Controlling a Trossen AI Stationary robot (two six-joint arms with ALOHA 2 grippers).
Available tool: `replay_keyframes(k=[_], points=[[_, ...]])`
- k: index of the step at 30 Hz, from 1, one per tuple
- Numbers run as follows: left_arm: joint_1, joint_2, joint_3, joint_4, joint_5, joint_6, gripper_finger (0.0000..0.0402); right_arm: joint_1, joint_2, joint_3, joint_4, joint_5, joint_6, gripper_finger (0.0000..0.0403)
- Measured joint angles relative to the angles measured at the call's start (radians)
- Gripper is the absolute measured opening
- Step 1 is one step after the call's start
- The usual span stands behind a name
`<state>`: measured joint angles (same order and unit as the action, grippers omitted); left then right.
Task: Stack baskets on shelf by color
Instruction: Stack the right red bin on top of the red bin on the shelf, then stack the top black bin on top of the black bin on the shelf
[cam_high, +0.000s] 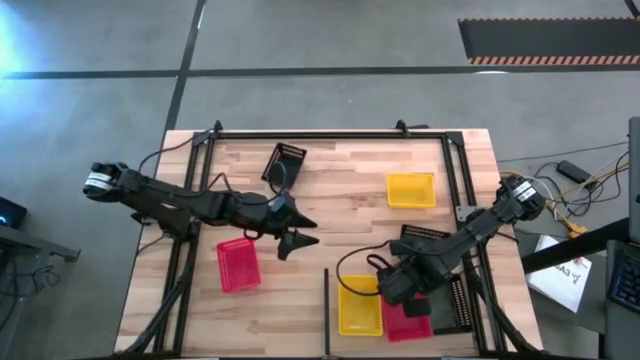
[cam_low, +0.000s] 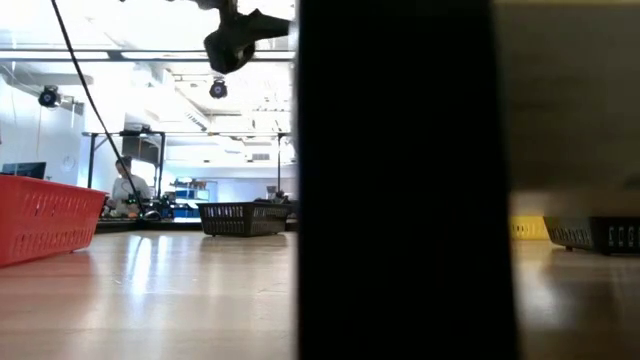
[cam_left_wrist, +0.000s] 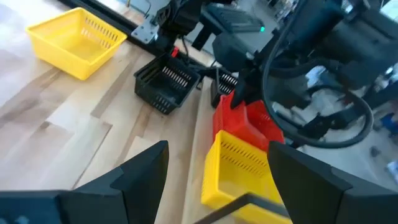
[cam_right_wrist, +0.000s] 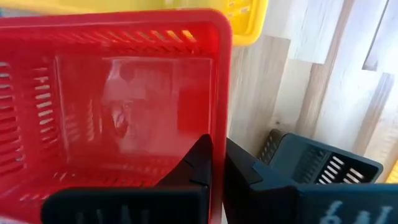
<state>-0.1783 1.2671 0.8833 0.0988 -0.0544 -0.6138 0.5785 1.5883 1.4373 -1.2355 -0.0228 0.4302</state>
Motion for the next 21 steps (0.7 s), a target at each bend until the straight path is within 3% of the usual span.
replay_keyframes(k=[13,16,21], points=[[0.040,-0.145,0.018,-0.305,-0.010,-0.015,0.0258,-0.003,-0.033,0.008,-0.019,0.017,0.046,0.0119],[0.130,-0.154,0.060,-0.483,-0.013,-0.090,0.0258,-0.006,-0.051,0.040,-0.033,0.073,0.121,0.0133],[0.384,-0.132,0.143,-0.750,0.053,-0.032,0.0258,-0.018,-0.124,0.071,-0.062,0.254,0.344,0.0133]])
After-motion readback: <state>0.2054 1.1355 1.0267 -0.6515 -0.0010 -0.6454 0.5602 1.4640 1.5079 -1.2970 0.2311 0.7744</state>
